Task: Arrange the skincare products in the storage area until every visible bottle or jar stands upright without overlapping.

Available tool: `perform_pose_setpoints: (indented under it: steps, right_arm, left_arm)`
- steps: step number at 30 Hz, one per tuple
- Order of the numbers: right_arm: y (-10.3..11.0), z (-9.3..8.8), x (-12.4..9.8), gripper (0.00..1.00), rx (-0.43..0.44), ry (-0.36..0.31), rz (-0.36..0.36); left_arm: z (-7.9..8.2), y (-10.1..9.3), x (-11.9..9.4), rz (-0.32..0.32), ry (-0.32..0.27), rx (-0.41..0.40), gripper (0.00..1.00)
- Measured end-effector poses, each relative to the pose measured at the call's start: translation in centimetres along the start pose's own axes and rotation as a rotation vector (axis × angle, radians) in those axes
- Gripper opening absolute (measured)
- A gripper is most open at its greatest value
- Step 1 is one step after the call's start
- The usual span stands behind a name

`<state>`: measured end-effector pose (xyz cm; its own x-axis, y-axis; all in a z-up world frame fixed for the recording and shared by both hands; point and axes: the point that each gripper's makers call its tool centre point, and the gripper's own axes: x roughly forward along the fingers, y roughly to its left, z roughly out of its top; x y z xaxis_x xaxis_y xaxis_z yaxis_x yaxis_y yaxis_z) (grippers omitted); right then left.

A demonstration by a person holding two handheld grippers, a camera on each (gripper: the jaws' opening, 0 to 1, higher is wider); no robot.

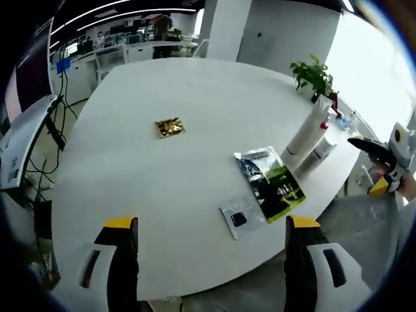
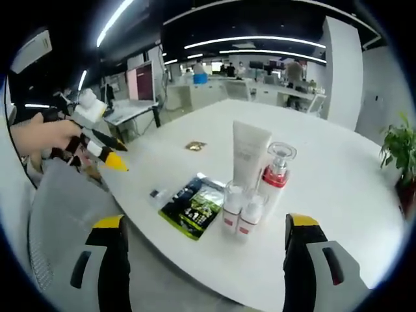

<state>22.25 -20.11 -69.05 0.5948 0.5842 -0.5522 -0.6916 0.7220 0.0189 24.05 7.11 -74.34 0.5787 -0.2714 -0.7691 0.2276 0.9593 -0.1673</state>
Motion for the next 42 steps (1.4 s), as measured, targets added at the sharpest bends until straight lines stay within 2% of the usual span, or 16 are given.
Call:
perform_pose_setpoints:
  steps: [4, 15, 20, 26, 31, 39, 42]
  right_arm:
    - [0.6, 0.3, 0.0, 1.0, -0.018, -0.019, 0.023]
    - [0.8, -0.3, 0.4, 1.0, -0.042, 0.021, 0.03]
    - [0.7, -0.5, 0.4, 1.0, -0.029, 0.032, 0.029]
    - [0.5, -0.7, 0.5, 1.0, -0.019, 0.042, 0.026]
    - [0.4, -0.8, 0.6, 1.0, -0.003, 0.044, 0.028]
    - [0.1, -0.9, 0.6, 1.0, 0.021, 0.046, 0.019]
    - [0.1, -1.0, 0.6, 1.0, 0.022, 0.05, 0.019]
  left_arm:
    - [1.0, 1.0, 1.6, 0.005, 0.039, -0.021, 0.87]
    - [2.6, 0.9, 4.7, 0.021, 0.126, 0.002, 0.85]
    - [3.3, 1.1, 6.0, 0.021, 0.145, 0.005, 0.84]
    - [4.2, 2.4, 8.0, 0.039, 0.172, -0.007, 0.84]
    - [4.8, 2.9, 9.4, 0.039, 0.189, -0.058, 0.84]
    - [5.5, 3.9, 11.0, 0.066, 0.206, -0.059, 0.82]
    - [5.9, 4.4, 11.7, 0.071, 0.209, -0.094, 0.81]
